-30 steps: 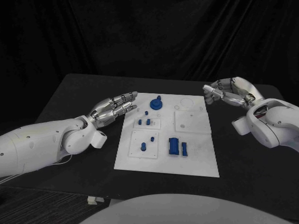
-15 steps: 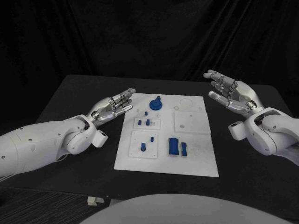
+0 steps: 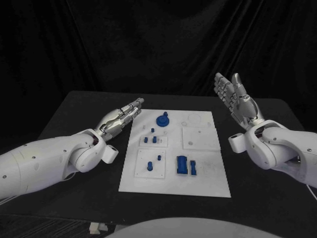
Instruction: Assemble the parts on the task board
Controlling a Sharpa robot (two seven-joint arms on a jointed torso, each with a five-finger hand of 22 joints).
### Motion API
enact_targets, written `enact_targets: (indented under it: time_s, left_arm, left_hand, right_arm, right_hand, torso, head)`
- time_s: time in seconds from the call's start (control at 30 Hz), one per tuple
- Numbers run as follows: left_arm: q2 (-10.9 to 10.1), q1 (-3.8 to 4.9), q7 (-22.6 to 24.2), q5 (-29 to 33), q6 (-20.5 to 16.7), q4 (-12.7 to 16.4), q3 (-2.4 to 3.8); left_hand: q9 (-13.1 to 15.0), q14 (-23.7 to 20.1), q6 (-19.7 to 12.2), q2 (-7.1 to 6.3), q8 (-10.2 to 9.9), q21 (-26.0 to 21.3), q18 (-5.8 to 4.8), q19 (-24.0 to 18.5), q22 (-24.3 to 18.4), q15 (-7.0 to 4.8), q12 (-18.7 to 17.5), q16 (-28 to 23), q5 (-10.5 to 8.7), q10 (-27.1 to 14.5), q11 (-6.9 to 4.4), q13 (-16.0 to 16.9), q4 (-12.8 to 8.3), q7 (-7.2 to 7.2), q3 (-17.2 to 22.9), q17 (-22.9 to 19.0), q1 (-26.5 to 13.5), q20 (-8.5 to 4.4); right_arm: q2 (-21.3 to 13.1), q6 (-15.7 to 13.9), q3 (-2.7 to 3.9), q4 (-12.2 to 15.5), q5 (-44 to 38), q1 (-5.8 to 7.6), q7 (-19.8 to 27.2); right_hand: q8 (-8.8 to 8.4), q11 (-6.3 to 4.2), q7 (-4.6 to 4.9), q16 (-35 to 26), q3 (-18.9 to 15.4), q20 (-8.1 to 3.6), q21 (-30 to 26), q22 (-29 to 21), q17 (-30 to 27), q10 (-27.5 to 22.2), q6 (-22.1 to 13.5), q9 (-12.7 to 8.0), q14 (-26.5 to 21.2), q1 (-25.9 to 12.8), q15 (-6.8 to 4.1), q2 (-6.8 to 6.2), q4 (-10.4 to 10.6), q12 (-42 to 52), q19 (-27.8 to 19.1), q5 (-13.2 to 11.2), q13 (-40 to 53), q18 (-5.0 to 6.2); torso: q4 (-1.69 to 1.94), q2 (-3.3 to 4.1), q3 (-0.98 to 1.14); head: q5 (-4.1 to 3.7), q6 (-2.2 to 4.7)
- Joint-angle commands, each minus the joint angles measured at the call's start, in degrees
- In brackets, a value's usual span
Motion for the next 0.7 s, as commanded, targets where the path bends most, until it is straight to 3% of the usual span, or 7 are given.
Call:
enact_targets:
  time_s: [0.03,0.27,0.3,0.37,0.47,0.5,0.7]
  left_arm:
    - [0.67,-0.20,-1.41,4.76,-9.42,1.67,1.14]
    - [2.33,-0.80,-4.15,10.99,-23.04,5.88,4.98]
    - [2.56,-0.88,-4.53,11.85,-24.93,6.46,5.51]
    - [2.98,-1.04,-5.22,13.42,-28.36,7.52,6.48]
    - [3.50,-1.23,-6.08,15.37,-32.63,8.83,7.68]
    - [3.64,-1.28,-6.31,15.90,-33.78,9.19,8.01]
    - [4.23,-1.49,-7.30,18.13,-38.66,10.70,9.39]
  left_hand:
    - [-0.23,0.08,-2.99,-2.53,-0.49,-0.19,-2.10,-0.03,-0.06,0.71,-0.55,-0.38,-3.14,-0.09,2.12,-0.13,-3.22,0.40,2.67,-0.06,-14.28,-0.62]
    - [-0.23,0.08,-4.48,-2.53,-0.49,-0.19,-2.76,-0.03,-0.06,0.71,-0.55,-0.38,-3.14,-0.09,2.12,-0.13,-4.76,0.40,4.21,-0.06,-21.78,-0.62]
    - [-0.23,0.08,-4.75,-2.53,-0.49,-0.19,-7.02,-0.03,-0.06,0.71,-0.55,-0.38,-3.14,-0.09,2.12,-0.13,-4.98,0.40,8.32,-0.06,-22.75,-0.62]
    - [-0.23,0.08,-4.98,-2.53,-0.49,-0.19,-7.02,-0.03,-0.06,0.71,-0.55,-0.38,-3.14,-0.09,2.12,-0.13,-5.53,0.40,8.32,-0.06,-24.46,-0.62]
    - [-0.23,0.08,-9.40,-2.53,-0.49,-0.19,-7.02,-0.03,-0.06,0.71,-0.55,-0.38,-3.14,-0.09,2.12,-0.13,-6.02,0.40,8.32,-0.06,-26.65,-0.62]
    - [-0.23,0.08,-9.40,-2.53,-0.49,-0.19,-7.02,-0.03,-0.06,0.71,-0.55,-0.38,-3.14,-0.09,2.12,-0.13,-10.15,0.40,8.32,-0.06,-27.38,-0.62]
    - [-0.23,0.08,-9.40,-2.53,-0.49,-0.19,-7.02,-0.03,-0.06,0.71,-0.55,-0.38,-3.14,-0.09,2.12,-0.13,-10.15,0.40,8.32,-0.06,-31.42,-0.62]
  right_arm:
    - [2.36,-8.17,1.78,-0.37,9.11,-1.47,-2.58]
    - [7.12,-15.09,5.97,-1.08,17.43,-4.20,-4.52]
    - [7.49,-15.62,6.29,-1.14,18.07,-4.41,-4.67]
    - [8.00,-16.36,6.74,-1.21,18.96,-4.70,-4.88]
    - [8.26,-16.74,6.97,-1.25,19.42,-4.85,-4.98]
    - [8.26,-16.74,6.97,-1.25,19.42,-4.85,-4.98]
    - [8.26,-16.74,6.97,-1.25,19.42,-4.85,-4.98]
  right_hand:
    - [-0.20,0.22,0.02,-0.20,0.04,-0.29,-0.20,-0.05,-0.05,0.04,-0.21,-0.08,-0.30,-4.99,0.00,0.00,-0.21,-0.21,-0.01,-0.20,-0.05,-0.40]
    - [-0.20,0.22,0.02,-0.20,0.04,-0.29,-0.20,-0.05,-0.05,0.04,-0.21,-0.08,-0.30,-4.99,0.00,0.00,-0.21,-0.21,-0.01,-0.20,-0.05,-0.40]
    - [-0.20,0.22,0.02,-0.20,0.04,-0.29,-0.20,-0.05,-0.05,0.04,-0.21,-0.08,-0.30,-4.99,0.00,0.00,-0.21,-0.21,-0.01,-0.20,-0.05,-0.40]
    - [-0.20,0.22,0.02,-0.20,0.04,-0.29,-0.20,-0.05,-0.05,0.04,-0.21,-0.08,-0.30,-4.99,0.00,0.00,-0.21,-0.21,-0.01,-0.20,-0.05,-0.40]
    - [-0.20,0.22,0.02,-0.20,0.04,-0.29,-0.20,-0.05,-0.05,0.04,-0.21,-0.08,-0.30,-4.99,0.00,0.00,-0.21,-0.21,-0.01,-0.20,-0.05,-0.40]
    - [-0.20,0.22,0.02,-0.20,0.04,-0.29,-0.20,-0.05,-0.05,0.04,-0.21,-0.08,-0.30,-4.99,0.00,0.00,-0.21,-0.21,-0.01,-0.20,-0.05,-0.40]
    - [-0.20,0.22,0.02,-0.20,0.04,-0.29,-0.20,-0.05,-0.05,0.04,-0.21,-0.08,-0.30,-4.99,0.00,0.00,-0.21,-0.21,-0.01,-0.20,-0.05,-0.40]
  torso:
    - [-0.97,-1.05,0.34]
    - [-2.40,-2.62,0.80]
    - [-2.54,-2.77,0.84]
    - [-2.77,-3.02,0.92]
    - [-3.00,-3.28,0.99]
    - [-3.05,-3.33,1.01]
    - [-3.11,-3.40,1.03]
  head:
    - [-0.53,3.02]
    - [-1.55,8.92]
    - [-1.65,9.48]
    - [-1.81,10.42]
    - [-1.98,11.38]
    - [-2.01,11.57]
    - [-2.06,11.84]
